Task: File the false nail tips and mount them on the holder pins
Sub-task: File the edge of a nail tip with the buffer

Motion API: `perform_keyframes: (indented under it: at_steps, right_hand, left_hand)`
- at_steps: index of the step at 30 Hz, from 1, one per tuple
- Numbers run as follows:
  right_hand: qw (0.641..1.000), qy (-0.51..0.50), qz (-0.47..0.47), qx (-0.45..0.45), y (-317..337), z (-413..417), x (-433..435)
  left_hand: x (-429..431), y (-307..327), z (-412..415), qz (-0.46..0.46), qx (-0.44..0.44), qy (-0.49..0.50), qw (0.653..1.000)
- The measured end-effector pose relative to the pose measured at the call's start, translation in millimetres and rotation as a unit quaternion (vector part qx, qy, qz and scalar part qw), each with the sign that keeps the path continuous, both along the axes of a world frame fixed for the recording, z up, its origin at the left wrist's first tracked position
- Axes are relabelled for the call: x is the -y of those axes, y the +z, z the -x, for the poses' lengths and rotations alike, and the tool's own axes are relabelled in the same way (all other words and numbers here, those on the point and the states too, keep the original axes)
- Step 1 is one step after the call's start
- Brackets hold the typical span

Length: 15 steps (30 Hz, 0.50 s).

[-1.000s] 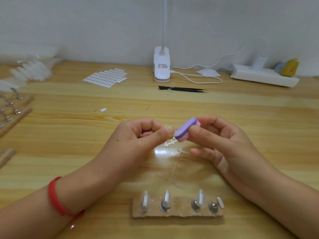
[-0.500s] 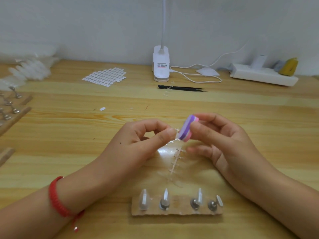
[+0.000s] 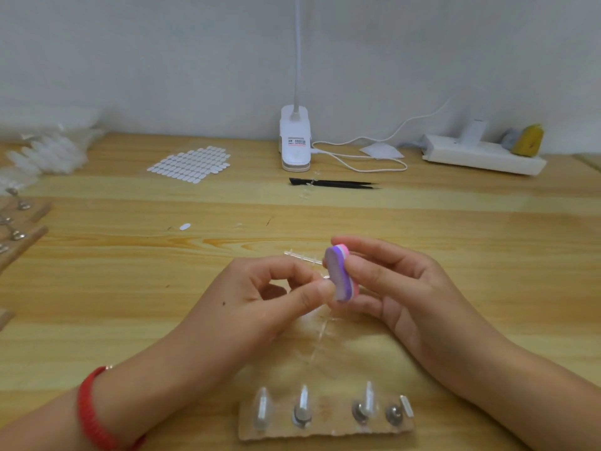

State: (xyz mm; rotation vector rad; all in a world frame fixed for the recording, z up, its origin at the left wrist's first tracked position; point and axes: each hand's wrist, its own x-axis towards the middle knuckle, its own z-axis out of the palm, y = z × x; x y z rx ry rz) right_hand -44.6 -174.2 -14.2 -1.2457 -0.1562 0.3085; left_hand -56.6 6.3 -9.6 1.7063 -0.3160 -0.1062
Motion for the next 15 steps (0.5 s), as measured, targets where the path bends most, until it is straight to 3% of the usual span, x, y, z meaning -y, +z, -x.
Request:
perform_keyframes:
  at_steps: [5,9,15]
  right_hand:
    - [0.999,0.029,0.011,-0.009,1.0,-0.5,0.0]
    - [1.000,0.013,0.011,-0.007,1.1,-0.8,1.3]
    - [1.000,0.017,0.007,-0.005,-0.8,-3.5,3.7]
  left_hand:
    - [-4.1,-2.6,-5.4,0.026,-0.014,0.048,0.998]
    - [-4.0,-6.7,-5.2,-0.011,-0.003,0.024,1.000]
    - [-5.1,-7.3,-7.1,0.006,-0.010,0.051,0.999]
